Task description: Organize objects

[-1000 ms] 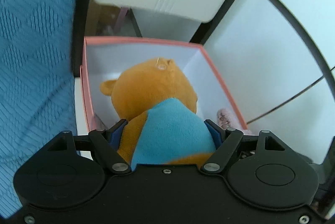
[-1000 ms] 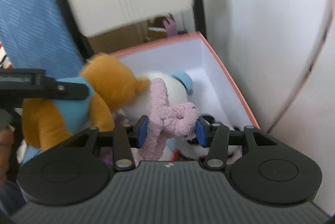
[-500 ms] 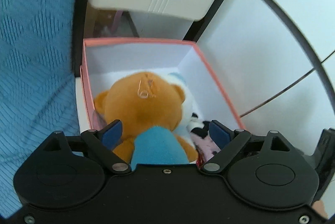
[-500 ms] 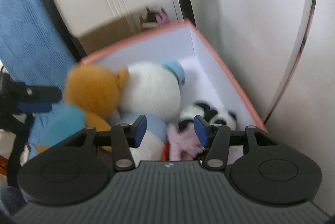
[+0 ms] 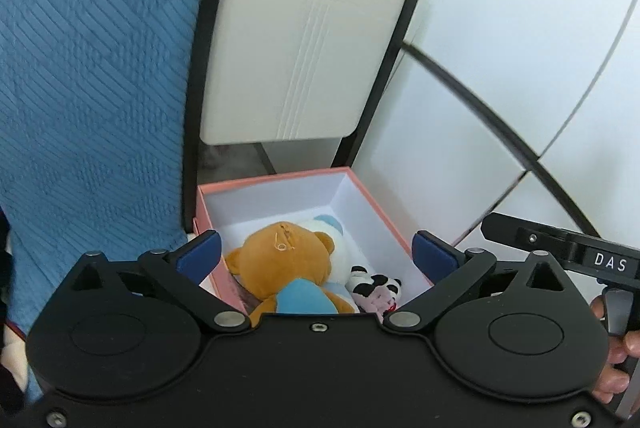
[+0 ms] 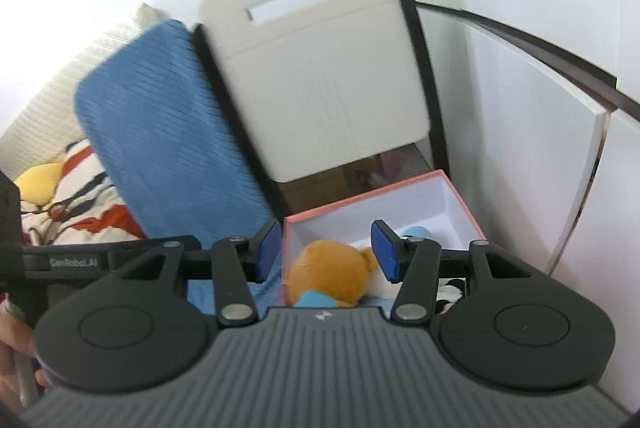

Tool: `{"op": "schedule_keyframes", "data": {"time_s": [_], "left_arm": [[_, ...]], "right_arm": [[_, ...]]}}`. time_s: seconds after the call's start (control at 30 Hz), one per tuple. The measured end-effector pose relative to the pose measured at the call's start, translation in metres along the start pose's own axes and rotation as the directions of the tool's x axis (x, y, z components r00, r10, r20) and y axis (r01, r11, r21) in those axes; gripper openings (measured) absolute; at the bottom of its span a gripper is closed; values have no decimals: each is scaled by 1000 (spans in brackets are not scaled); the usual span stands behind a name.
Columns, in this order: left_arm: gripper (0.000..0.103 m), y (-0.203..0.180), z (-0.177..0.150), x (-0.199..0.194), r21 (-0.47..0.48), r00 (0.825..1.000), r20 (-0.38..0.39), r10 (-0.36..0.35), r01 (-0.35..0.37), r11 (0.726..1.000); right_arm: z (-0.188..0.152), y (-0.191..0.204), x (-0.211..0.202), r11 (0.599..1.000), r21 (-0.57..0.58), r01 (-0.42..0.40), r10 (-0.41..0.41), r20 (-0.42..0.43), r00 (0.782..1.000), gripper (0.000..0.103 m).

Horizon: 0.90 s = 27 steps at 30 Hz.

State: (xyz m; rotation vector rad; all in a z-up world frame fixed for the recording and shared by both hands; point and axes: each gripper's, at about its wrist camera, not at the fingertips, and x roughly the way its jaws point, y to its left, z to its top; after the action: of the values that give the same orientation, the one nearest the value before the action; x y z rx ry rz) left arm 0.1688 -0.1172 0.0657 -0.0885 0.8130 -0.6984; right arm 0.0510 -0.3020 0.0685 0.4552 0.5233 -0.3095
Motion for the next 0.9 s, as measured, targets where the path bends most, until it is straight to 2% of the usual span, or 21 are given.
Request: {"op": "schedule_keyframes", "data": {"time_s": [0.17, 0.27, 0.4, 0.47, 0.63, 0.8, 0.9], "left_arm": [[102, -4, -12, -36, 40, 999, 53, 2, -4, 999], [102, -5, -23, -47, 55, 998, 46, -34, 31, 998], [102, -6, -42, -51, 62, 998, 34, -61, 59, 996], [102, -6, -52, -49, 60, 998, 39, -54, 52, 997], [102, -10, -75, -48, 88, 998, 37, -47, 44, 995], [102, -29, -93, -51, 171, 998, 66, 2, -13, 985], [102, -34, -99, -51, 155, 998, 57, -26, 17, 988]], "right_arm": [[-18, 25, -21, 999, -40, 10, -9, 26, 1000, 53], [-36, 31, -26, 1000, -17, -3, 3, -6, 1000, 53], [-60, 37, -30, 1000, -19, 19, -19, -23, 1000, 53], [-70, 37, -27, 998, -27, 49, -50, -27, 998, 53], [-91, 25, -31, 998, 25, 51, -50, -49, 998, 53], [-102, 20, -37, 997, 30, 75, -73, -48, 996, 53], [-106, 21, -42, 996, 26, 83, -82, -32, 996, 54]]}}
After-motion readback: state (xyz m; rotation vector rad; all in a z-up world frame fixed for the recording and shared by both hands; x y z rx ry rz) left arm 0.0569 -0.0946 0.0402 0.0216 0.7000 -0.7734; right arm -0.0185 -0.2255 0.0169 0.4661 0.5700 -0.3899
